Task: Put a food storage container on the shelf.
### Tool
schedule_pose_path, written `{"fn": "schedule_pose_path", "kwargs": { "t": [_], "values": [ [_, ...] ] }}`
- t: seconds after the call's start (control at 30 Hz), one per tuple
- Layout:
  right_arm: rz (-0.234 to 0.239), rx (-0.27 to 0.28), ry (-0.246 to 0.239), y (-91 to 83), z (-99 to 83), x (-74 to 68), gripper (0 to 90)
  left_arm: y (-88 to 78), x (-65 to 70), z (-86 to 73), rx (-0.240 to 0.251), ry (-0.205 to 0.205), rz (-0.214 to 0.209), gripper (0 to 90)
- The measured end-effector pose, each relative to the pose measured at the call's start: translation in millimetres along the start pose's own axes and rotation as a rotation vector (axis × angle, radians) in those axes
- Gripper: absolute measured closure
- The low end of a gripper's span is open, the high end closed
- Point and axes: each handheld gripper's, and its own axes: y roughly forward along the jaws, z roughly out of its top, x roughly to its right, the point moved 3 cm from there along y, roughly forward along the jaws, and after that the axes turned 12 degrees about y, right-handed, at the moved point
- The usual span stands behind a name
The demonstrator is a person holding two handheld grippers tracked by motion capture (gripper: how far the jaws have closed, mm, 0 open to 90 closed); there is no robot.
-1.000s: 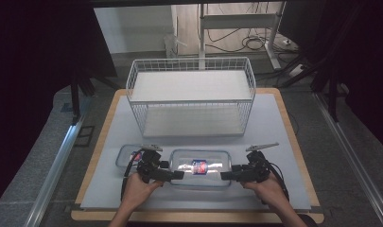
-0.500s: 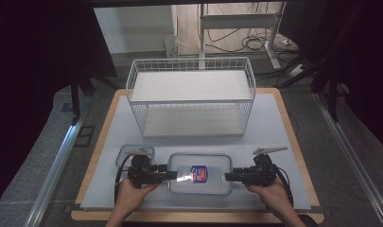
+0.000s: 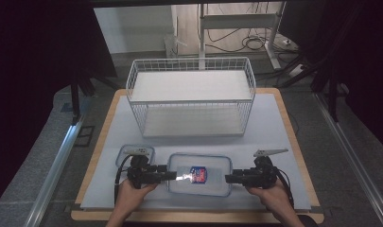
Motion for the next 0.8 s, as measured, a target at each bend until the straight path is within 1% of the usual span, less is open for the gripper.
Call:
{"fn": "schedule_pose_path", "kwargs": {
  "t": [0.07, 0.1, 0.13, 0.17, 0.23, 0.4, 0.43, 0.47, 0.57, 0.6, 0.67, 0.7, 0.8],
  "values": [
    [-0.001, -0.001, -0.003, 0.1, 0.0, 0.0, 52.3, 0.5, -0.6, -1.0, -0.005, -0.008, -0.021, 37.3],
    [0.000, 0.000, -0.003, 0.1, 0.0, 0.2, 52.3, 0.2, -0.2, -1.5, -0.005, -0.012, -0.034, 39.2],
    [0.002, 0.001, -0.001, 0.2, 0.0, 0.6, 52.2, 0.0, 0.2, -1.5, -0.008, -0.009, -0.032, 42.0],
    [0.003, 0.001, 0.000, 0.2, 0.1, 0.8, 52.2, -0.6, 1.2, -1.2, -0.014, -0.004, -0.027, 42.5],
    [0.004, 0.001, 0.002, 0.6, 0.3, 1.5, 51.9, -1.3, 1.5, -1.0, -0.016, -0.009, -0.025, 44.4],
    [0.010, 0.007, 0.003, 1.0, 0.1, 1.9, 51.8, -3.5, 0.1, -3.9, 0.005, -0.047, -0.045, 47.2],
    [0.022, 0.014, 0.021, 2.1, 0.1, 3.3, 51.5, -4.2, 0.4, -4.9, 0.008, -0.051, -0.047, 48.0],
    [0.022, 0.014, 0.021, 2.1, 0.1, 3.3, 51.5, -4.5, 1.0, -5.6, 0.012, -0.060, -0.046, 48.0],
    [0.037, 0.024, 0.052, 4.1, 0.5, 5.8, 51.4, -5.3, 3.2, -8.0, 0.023, -0.080, -0.035, 48.4],
    [0.040, 0.024, 0.056, 4.5, 0.9, 6.2, 51.3, -5.4, 3.6, -8.4, 0.024, -0.082, -0.034, 48.4],
    [0.040, 0.025, 0.070, 6.4, 1.0, 6.9, 48.2, -5.5, 3.8, -9.1, 0.027, -0.086, -0.032, 48.4],
    [0.040, 0.025, 0.070, 6.4, 1.0, 6.9, 48.2, -5.4, 3.8, -9.4, 0.030, -0.087, -0.033, 48.4],
    [0.044, 0.023, 0.093, 8.3, 1.7, 8.4, 47.5, -5.3, 4.1, -9.9, 0.035, -0.098, -0.030, 48.4]
  ]
}}
